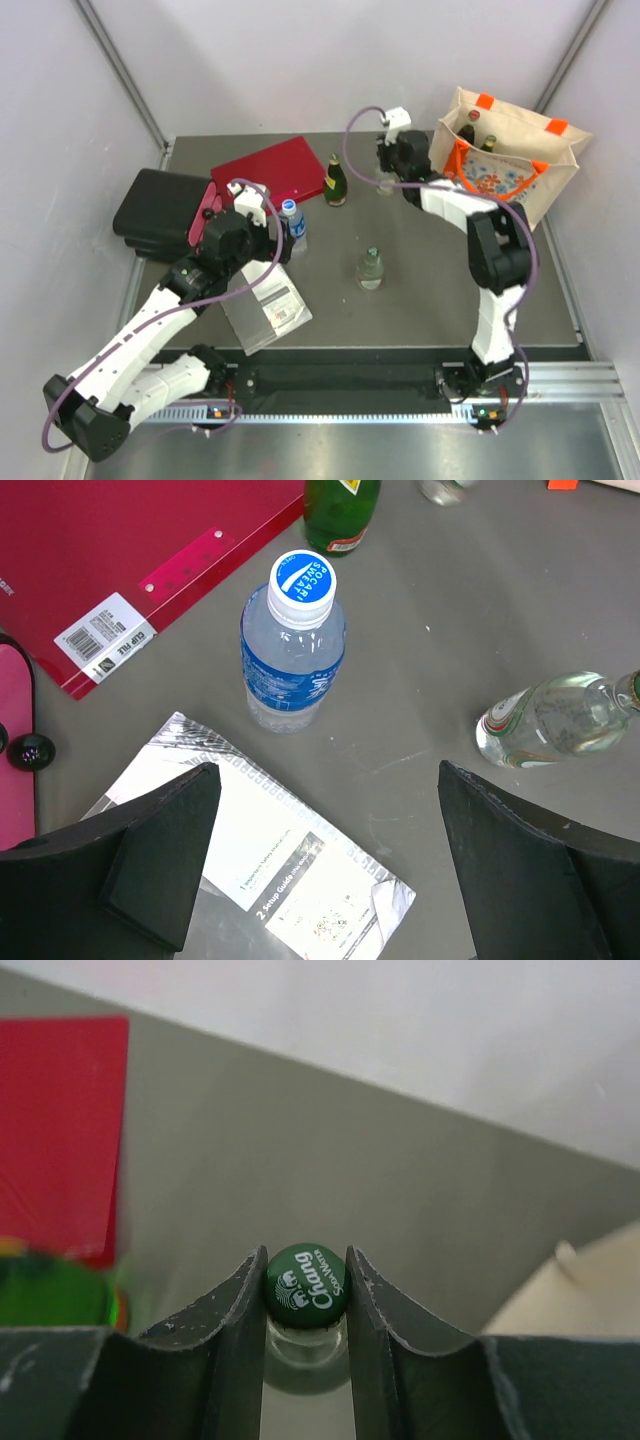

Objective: Place the beverage into the canvas bag

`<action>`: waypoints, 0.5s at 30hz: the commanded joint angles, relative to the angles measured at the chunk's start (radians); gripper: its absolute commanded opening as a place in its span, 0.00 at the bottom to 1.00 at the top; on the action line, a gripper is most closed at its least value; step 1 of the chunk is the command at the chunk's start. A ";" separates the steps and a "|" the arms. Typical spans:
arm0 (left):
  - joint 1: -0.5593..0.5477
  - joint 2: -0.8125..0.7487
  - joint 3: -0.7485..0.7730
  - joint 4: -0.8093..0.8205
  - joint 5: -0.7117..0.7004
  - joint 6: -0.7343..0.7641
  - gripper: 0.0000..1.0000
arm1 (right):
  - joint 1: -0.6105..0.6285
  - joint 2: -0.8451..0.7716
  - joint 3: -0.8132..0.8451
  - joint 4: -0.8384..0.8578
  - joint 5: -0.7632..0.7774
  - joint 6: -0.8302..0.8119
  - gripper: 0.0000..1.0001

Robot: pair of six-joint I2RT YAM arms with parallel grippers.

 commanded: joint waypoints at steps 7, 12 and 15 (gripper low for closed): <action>-0.008 -0.017 0.003 0.045 0.023 -0.003 0.94 | 0.006 -0.546 -0.516 0.149 0.087 0.000 0.00; -0.008 -0.025 0.003 0.048 0.027 -0.005 0.94 | 0.005 -0.705 -0.607 0.101 0.102 0.007 0.00; -0.009 -0.032 0.002 0.046 0.027 -0.005 0.94 | 0.005 -0.754 -0.622 0.052 0.116 0.010 0.00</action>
